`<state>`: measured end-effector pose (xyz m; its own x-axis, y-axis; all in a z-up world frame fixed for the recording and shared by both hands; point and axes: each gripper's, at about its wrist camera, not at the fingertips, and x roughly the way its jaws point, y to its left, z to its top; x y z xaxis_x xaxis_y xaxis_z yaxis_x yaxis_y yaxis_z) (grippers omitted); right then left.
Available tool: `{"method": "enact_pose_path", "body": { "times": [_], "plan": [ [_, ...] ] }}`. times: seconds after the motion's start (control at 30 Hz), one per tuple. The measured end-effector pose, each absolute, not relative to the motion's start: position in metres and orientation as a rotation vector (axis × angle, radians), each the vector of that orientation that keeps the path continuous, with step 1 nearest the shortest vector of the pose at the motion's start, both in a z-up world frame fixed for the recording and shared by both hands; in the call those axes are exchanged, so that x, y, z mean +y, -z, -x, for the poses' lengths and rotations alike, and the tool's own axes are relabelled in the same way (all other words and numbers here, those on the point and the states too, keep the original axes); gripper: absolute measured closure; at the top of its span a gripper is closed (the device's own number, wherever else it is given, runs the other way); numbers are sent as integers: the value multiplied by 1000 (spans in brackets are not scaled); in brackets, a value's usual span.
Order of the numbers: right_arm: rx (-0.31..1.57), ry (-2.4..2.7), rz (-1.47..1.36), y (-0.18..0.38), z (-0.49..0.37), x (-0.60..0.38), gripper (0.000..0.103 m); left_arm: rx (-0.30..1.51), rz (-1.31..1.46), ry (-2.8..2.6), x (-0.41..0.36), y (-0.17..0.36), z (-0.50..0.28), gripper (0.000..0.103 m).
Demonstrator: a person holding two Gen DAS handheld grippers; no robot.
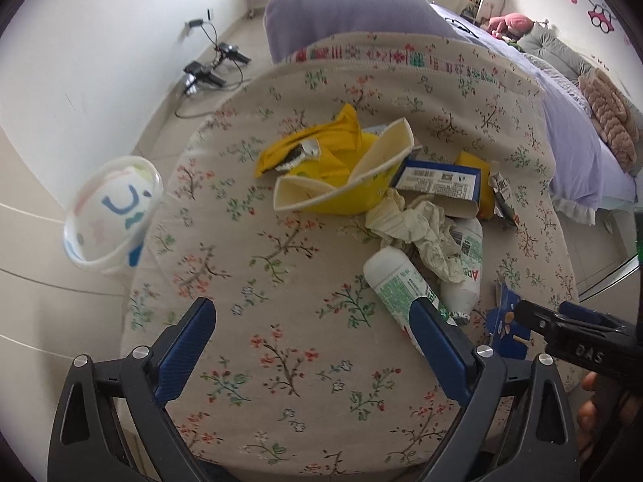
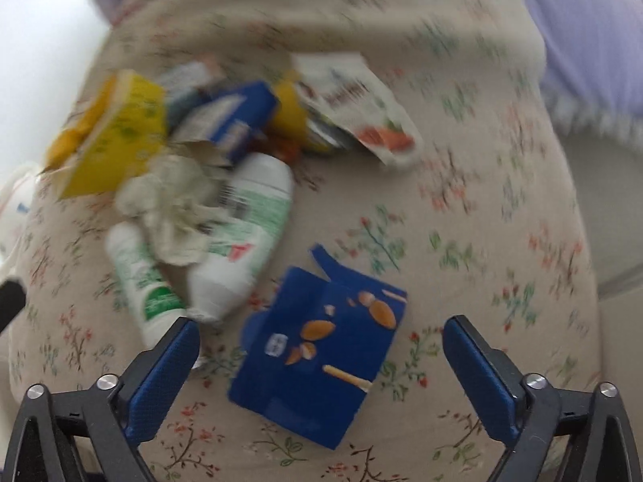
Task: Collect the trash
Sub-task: 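Grasp the white drink bottle with left gripper while right gripper grasps blue snack box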
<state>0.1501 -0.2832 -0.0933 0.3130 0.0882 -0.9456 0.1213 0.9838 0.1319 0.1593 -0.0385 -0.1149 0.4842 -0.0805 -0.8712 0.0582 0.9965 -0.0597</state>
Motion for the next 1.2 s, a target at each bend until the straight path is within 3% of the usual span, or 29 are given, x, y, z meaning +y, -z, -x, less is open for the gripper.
{"method": "enact_pose_path", "body": {
  "times": [0.13, 0.27, 0.37, 0.5, 0.6, 0.67, 0.7, 0.73, 1.0, 1.2],
  "plan": [
    [1311, 46, -283, 111, -154, -297, 18, 1128, 122, 160, -41, 131, -169, 17],
    [1372, 24, -374, 127, -156, -300, 22, 1220, 321, 270, -46, 154, -180, 30],
    [1406, 14, -425, 140, -157, -301, 29, 1265, 427, 313, -55, 170, -185, 30],
    [1380, 22, -427, 137, -157, -301, 30, 1260, 359, 330, -83, 176, -188, 31],
    [1352, 8, -415, 131, -157, -296, 37, 1272, 324, 326, -97, 184, -192, 44],
    [1319, -1, -402, 123, -157, -293, 53, 1292, 303, 302, -100, 190, -196, 54],
    [1307, 1, -385, 116, -155, -292, 66, 1290, 306, 303, -100, 191, -196, 55],
    [1314, 6, -374, 115, -156, -292, 93, 1286, 307, 303, -100, 193, -196, 56],
    [1303, -17, -389, 109, -156, -297, 92, 1267, 265, 302, -88, 186, -189, 64],
    [1274, -47, -432, 93, -150, -318, 100, 1230, 285, 317, -61, 160, -181, 65]
  ]
}}
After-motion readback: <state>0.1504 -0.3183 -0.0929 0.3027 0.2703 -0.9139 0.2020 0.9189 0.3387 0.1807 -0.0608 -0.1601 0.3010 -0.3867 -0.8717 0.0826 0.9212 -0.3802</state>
